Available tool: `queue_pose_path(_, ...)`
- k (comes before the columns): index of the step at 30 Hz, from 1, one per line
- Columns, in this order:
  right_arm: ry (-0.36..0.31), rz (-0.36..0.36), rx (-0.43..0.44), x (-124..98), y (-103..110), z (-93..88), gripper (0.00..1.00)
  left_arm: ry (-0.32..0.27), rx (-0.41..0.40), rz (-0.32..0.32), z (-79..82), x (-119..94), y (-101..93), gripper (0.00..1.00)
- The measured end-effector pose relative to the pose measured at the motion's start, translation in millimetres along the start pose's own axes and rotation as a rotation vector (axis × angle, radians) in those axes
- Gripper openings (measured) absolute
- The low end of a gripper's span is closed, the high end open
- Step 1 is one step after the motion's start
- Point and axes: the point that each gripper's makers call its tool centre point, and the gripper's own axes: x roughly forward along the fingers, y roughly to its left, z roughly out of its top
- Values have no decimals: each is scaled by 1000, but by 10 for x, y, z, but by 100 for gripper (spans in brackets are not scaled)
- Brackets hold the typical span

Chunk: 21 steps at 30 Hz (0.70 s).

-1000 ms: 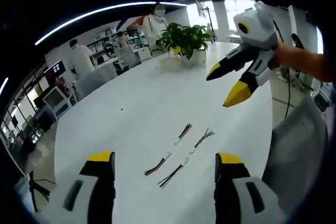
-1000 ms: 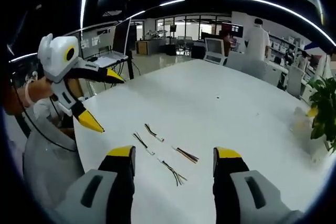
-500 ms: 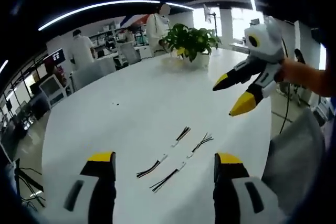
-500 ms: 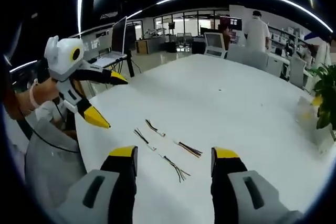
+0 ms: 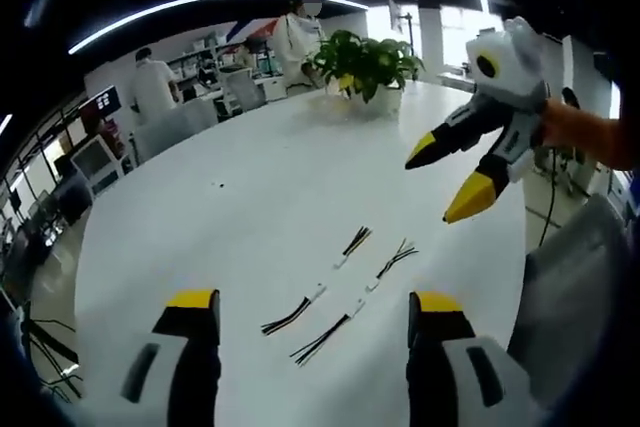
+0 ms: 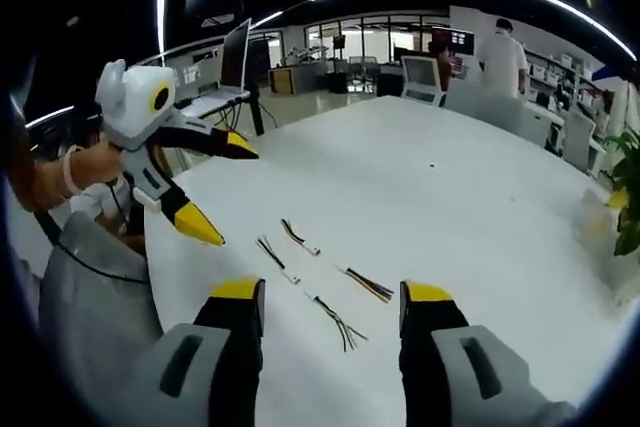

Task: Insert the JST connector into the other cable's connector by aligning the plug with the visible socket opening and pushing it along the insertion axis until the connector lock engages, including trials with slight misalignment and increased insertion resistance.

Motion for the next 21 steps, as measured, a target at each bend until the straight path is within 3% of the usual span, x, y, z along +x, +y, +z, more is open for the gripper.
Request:
queue_pose_path(6, 42, 63, -42, 198, 127, -40, 52, 15, 24, -3, -32, 78, 16, 74)
queue_pose_path(21, 63, 96, -60, 419, 53, -71, 49, 37, 25, -46, -156, 292, 15, 72)
